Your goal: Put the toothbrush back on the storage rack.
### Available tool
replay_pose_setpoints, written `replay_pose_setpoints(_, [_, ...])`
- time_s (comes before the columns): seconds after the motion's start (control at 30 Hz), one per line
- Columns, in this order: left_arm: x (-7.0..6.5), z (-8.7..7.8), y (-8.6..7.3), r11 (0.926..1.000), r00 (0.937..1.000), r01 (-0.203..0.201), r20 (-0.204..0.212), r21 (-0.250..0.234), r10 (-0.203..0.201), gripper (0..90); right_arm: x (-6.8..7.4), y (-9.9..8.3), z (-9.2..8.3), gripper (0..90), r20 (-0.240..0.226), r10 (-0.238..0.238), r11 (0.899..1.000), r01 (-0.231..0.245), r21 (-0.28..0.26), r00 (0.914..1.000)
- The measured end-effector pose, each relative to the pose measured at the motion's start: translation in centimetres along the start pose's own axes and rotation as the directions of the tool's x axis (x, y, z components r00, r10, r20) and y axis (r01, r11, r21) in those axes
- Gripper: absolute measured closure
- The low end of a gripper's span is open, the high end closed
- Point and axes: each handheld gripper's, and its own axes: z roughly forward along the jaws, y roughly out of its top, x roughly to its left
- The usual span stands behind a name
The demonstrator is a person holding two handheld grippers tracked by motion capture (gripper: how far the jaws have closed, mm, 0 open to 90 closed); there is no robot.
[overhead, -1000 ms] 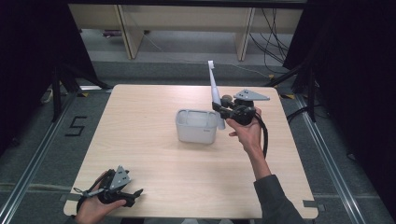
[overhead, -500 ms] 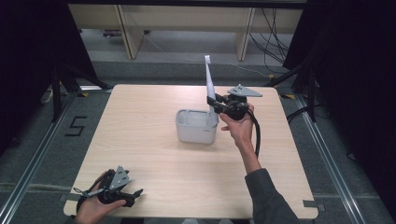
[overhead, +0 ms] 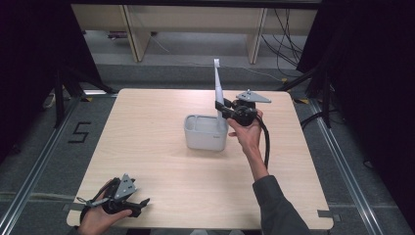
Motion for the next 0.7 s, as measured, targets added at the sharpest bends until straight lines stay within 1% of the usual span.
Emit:
replay_pose_setpoints(0.03, [0.0,0.0,0.0,1.0000,1.0000,-0.001,-0.001,0.000,0.001,16.3,0.0,0.0,0.0,66.4,-0.005,0.005,1.000,-0.005,0.005,1.0000])
replay_pose_setpoints(0.07, [0.0,-0.1,0.0,1.0000,1.0000,-0.005,0.004,0.001,0.005,16.2,-0.1,-0.1,0.0,66.4,-0.001,0.013,1.000,-0.013,-0.003,0.9999])
replay_pose_setpoints(0.1, [0.0,-0.1,0.0,1.0000,1.0000,-0.001,0.001,-0.002,0.001,16.3,-0.1,-0.2,0.1,66.4,-0.001,0.011,1.000,-0.011,-0.007,0.9999])
replay_pose_setpoints(0.13, [0.0,-0.1,0.1,1.0000,0.9999,-0.010,0.002,0.000,0.010,16.2,-0.2,-0.3,0.1,66.4,0.000,0.004,1.000,-0.004,-0.006,1.0000])
replay_pose_setpoints(0.17, [0.0,0.0,0.0,1.0000,1.0000,0.002,0.007,0.002,-0.002,16.2,-0.2,-0.3,0.1,66.4,0.002,-0.001,1.000,0.001,-0.007,1.0000])
replay_pose_setpoints(0.2, [0.0,0.0,0.0,1.0000,1.0000,0.000,0.007,0.002,0.000,16.2,-0.1,-0.4,0.1,66.4,0.000,0.018,1.000,-0.018,-0.009,0.9998])
replay_pose_setpoints(0.23, [0.0,0.0,0.0,1.0000,1.0000,-0.001,0.006,0.001,0.001,16.2,-0.2,-0.5,0.1,66.4,0.002,0.009,1.000,-0.009,-0.011,1.0000])
replay_pose_setpoints(0.27, [0.0,-0.1,0.1,0.9999,0.9999,-0.011,0.004,0.000,0.011,16.2,-0.3,-0.5,0.1,66.4,0.006,0.006,1.000,-0.006,-0.011,1.0000])
replay_pose_setpoints(0.3, [0.0,-0.1,0.1,1.0000,1.0000,-0.010,0.001,-0.001,0.010,16.2,-0.2,-0.6,0.2,66.4,0.000,0.020,1.000,-0.020,-0.009,0.9998])
replay_pose_setpoints(0.33, [0.0,-0.1,0.0,1.0000,0.9999,-0.010,0.006,0.001,0.010,16.2,-0.2,-0.7,0.1,66.4,0.003,0.016,1.000,-0.016,-0.004,0.9999])
replay_pose_setpoints(0.37, [0.0,0.0,0.0,1.0000,1.0000,0.001,0.007,0.002,-0.001,16.2,-0.2,-0.8,0.2,66.4,0.000,0.011,1.000,-0.011,-0.009,0.9999])
replay_pose_setpoints(0.4, [0.0,0.0,0.0,1.0000,1.0000,-0.001,0.006,0.002,0.001,16.2,-0.3,-0.8,0.2,66.4,0.001,0.012,1.000,-0.012,-0.009,0.9999])
replay_pose_setpoints(0.43, [0.0,-0.1,0.0,0.9999,0.9999,-0.013,0.004,0.001,0.013,16.2,-0.3,-0.9,0.1,66.3,0.000,0.020,1.000,-0.020,-0.007,0.9998])
replay_pose_setpoints(0.5, [0.0,-0.1,0.0,1.0000,0.9999,-0.008,0.006,-0.001,0.008,16.2,-0.3,-1.1,0.2,66.3,-0.003,0.003,1.000,-0.003,0.001,1.0000])
replay_pose_setpoints(0.57, [0.0,0.0,0.0,1.0000,0.9999,-0.009,0.005,0.002,0.009,16.3,-0.4,-1.3,0.1,66.2,-0.003,-0.001,1.000,0.001,0.006,1.0000])
replay_pose_setpoints(0.6, [0.0,0.0,0.0,1.0000,1.0000,-0.009,0.004,0.001,0.009,16.2,-0.4,-1.4,0.0,66.2,0.000,0.012,1.000,-0.012,0.007,0.9999])
replay_pose_setpoints(0.63, [0.0,-0.1,0.0,1.0000,1.0000,-0.009,0.004,-0.001,0.009,16.2,-0.4,-1.5,0.0,66.2,-0.004,0.007,1.000,-0.007,0.002,1.0000])
replay_pose_setpoints(0.7, [0.0,-0.1,0.0,1.0000,1.0000,-0.008,0.005,0.000,0.008,16.2,-0.5,-1.6,-0.2,66.2,0.000,0.004,1.000,-0.004,0.014,1.0000])
